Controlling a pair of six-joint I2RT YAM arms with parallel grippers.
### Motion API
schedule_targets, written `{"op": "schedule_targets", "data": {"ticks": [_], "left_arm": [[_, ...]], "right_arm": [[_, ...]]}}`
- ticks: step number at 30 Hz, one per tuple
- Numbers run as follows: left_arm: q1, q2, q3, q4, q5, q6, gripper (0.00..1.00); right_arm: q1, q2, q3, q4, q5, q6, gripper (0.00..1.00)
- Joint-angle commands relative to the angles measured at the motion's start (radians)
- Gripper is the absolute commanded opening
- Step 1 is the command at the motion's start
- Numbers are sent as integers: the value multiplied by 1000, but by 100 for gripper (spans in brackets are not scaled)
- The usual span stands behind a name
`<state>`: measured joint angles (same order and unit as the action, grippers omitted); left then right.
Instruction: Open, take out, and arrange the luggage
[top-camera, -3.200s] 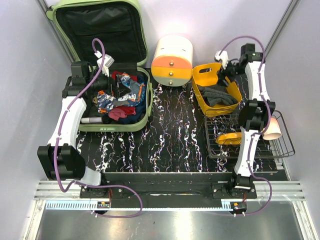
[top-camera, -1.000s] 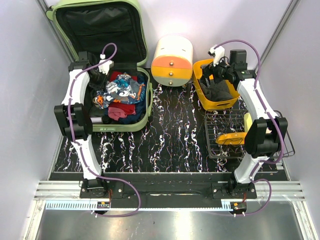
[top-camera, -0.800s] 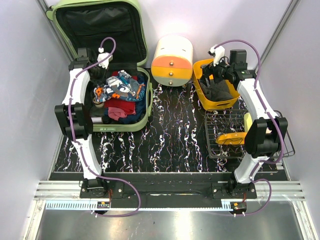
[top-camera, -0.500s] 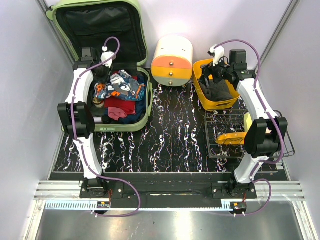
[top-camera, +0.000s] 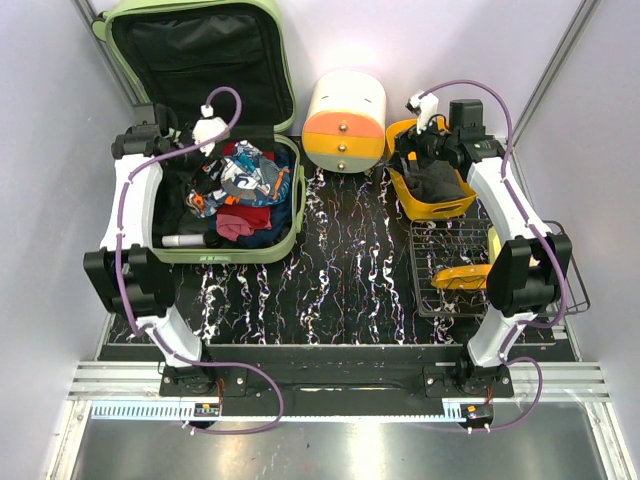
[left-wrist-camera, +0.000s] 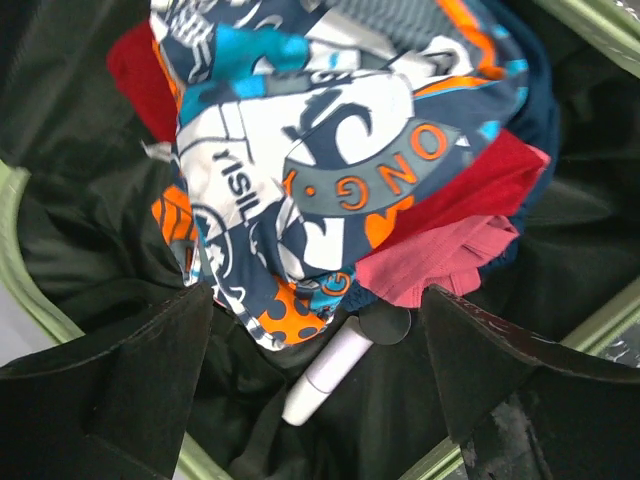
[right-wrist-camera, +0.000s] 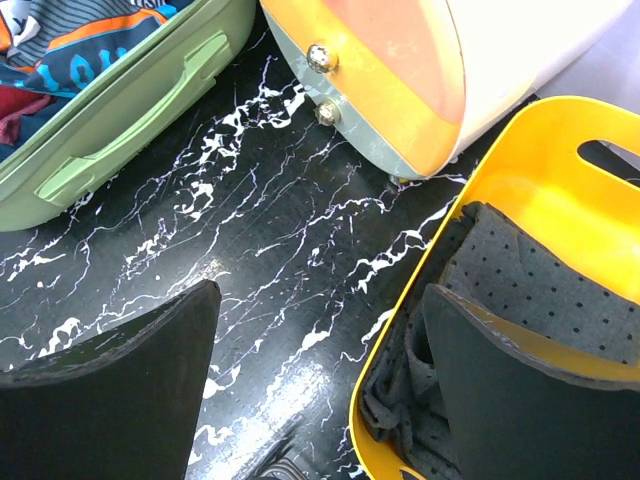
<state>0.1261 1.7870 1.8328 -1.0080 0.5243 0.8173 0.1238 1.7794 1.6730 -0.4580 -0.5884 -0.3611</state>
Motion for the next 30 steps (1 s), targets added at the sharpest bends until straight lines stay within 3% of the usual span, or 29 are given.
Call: {"op": "schedule_targets", "data": {"ticks": [1, 17, 23, 27, 30], "left_arm": [[-66, -61, -69, -27, 23, 255, 88], [-164, 144, -63, 117, -185, 405, 92], [-166, 192, -32, 227, -228, 388, 89], [-164, 221, 19, 305, -215, 278, 76], [-163, 242, 60, 361, -199, 171, 50]], "right_arm": [[20, -37, 16, 39, -28, 17, 91], [34, -72, -16, 47, -2, 36, 91], [34, -67, -7, 47, 1, 37, 91], [36, -51, 10, 51, -2, 47, 90], [43, -40, 19, 64, -7, 53, 91]]}}
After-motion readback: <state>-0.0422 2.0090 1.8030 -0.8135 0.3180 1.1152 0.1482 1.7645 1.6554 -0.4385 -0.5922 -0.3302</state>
